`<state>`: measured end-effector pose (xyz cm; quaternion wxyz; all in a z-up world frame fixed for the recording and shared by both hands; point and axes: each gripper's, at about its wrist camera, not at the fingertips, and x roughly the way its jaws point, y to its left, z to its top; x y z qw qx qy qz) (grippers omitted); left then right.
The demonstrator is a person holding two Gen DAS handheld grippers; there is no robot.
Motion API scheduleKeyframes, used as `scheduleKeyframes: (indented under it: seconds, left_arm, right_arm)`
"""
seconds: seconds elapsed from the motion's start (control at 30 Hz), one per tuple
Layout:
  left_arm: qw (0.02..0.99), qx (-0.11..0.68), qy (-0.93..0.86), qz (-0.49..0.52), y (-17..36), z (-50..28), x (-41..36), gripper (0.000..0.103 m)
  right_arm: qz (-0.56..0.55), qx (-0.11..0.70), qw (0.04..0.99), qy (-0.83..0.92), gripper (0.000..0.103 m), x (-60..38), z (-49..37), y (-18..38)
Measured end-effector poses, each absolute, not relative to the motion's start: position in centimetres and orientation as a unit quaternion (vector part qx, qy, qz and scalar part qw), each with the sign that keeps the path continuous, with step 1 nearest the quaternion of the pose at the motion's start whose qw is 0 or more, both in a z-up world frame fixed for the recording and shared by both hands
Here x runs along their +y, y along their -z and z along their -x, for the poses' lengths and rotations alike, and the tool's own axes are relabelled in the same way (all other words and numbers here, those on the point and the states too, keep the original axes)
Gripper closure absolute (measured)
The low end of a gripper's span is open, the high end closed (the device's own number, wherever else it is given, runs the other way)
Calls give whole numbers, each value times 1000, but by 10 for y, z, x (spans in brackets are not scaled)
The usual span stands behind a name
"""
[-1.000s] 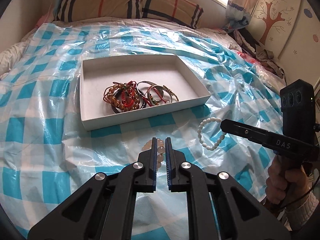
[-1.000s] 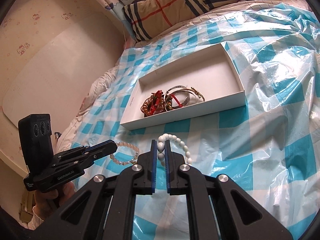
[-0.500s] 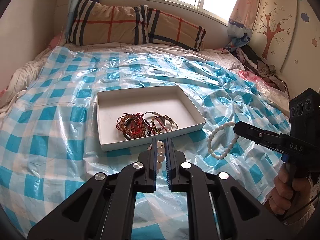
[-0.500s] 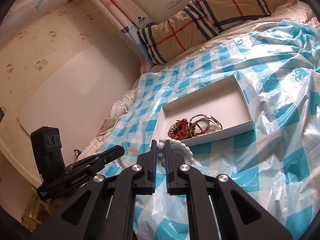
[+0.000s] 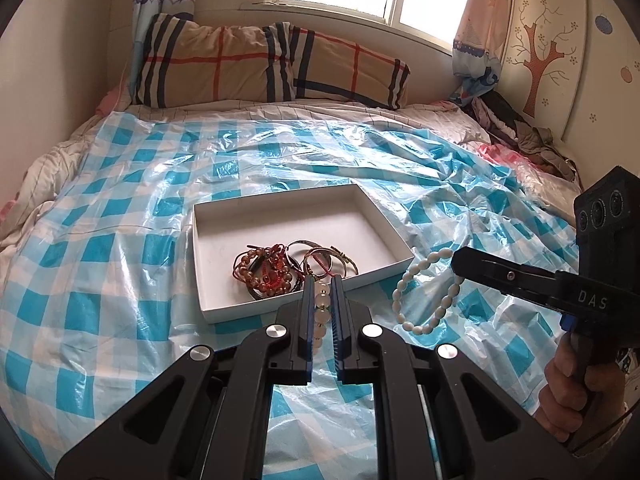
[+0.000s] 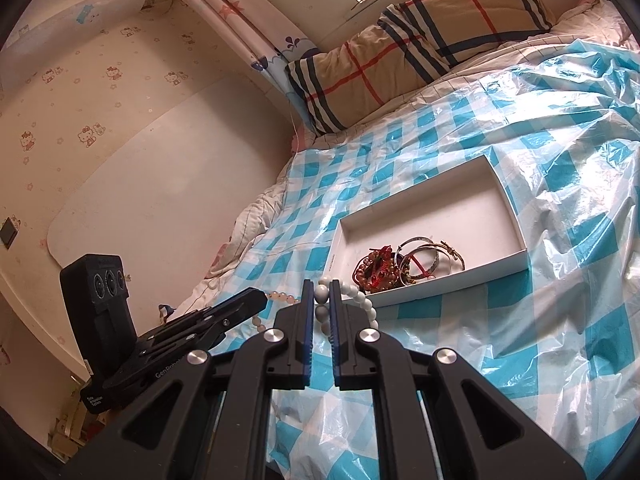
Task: Organize jewelry
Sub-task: 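Carry peach bead bracelet in left tool while right tool carries white bead bracelet to box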
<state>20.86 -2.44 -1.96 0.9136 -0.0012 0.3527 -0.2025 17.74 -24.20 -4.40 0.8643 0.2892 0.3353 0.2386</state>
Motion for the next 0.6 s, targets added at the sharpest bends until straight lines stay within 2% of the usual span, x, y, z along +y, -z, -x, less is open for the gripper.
scheduleKeyframes:
  seconds: [0.6]
  left_arm:
    - [913,354,201,2,27,-221,-28,96]
  right_arm:
    - [-296,337,860,-242,95,-237,-198,61]
